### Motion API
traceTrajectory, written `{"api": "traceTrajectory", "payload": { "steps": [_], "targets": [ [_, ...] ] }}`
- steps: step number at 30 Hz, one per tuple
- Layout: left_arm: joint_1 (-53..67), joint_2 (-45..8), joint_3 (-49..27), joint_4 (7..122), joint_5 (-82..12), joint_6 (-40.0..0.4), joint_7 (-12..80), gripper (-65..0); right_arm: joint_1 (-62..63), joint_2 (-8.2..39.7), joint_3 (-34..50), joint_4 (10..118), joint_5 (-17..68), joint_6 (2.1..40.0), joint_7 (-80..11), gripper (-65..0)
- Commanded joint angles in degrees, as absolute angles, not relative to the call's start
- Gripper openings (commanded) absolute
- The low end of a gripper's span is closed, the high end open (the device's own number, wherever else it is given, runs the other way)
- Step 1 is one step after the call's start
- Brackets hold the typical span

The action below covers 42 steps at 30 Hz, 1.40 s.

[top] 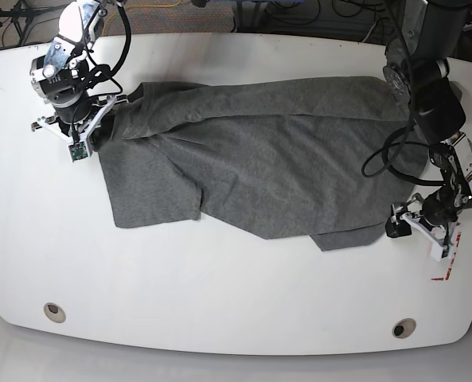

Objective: Fold the T-shirt properly
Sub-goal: 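Release and regrasp the shirt corner with the left gripper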

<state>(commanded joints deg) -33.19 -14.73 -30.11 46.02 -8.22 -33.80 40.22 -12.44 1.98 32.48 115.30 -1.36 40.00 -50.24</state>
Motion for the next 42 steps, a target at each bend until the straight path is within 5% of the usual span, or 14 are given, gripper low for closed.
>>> {"api": "traceTrajectory", "payload": {
  "steps": [9, 20, 24, 31, 42],
  "targets": [
    [-36.6, -16.2, -25.4, 32.0, -8.2, -33.8, 32.5, -14.4, -12.5, 1.5, 32.5, 115.4, -1.4, 40.0, -50.2, -64.8],
    [-36.7, -14.2, -18.9, 30.0, -8.6, -33.9, 32.4, -15.1, -12.4, 0.8, 32.5, 115.5, -1.4, 40.0, -50.2, -64.8],
    [-36.6, -13.8, -17.8, 30.0, -8.6, -34.0, 32.4, -27.6, -12.4, 0.6, 32.5, 115.5, -1.4, 40.0, -50.2, -64.8],
    [-36.5, -13.8, -17.6, 29.8, -8.2, -33.8, 32.2, -65.0, -12.4, 0.3, 32.5, 115.5, -1.4, 40.0, -50.2, -64.8],
    [-36.4, -14.0, -18.3, 31.6, -8.8, -34.2, 34.9, -65.0, -12.4, 0.3, 32.4, 115.5, -1.4, 40.0, -50.2, -64.8]
  ]
}}
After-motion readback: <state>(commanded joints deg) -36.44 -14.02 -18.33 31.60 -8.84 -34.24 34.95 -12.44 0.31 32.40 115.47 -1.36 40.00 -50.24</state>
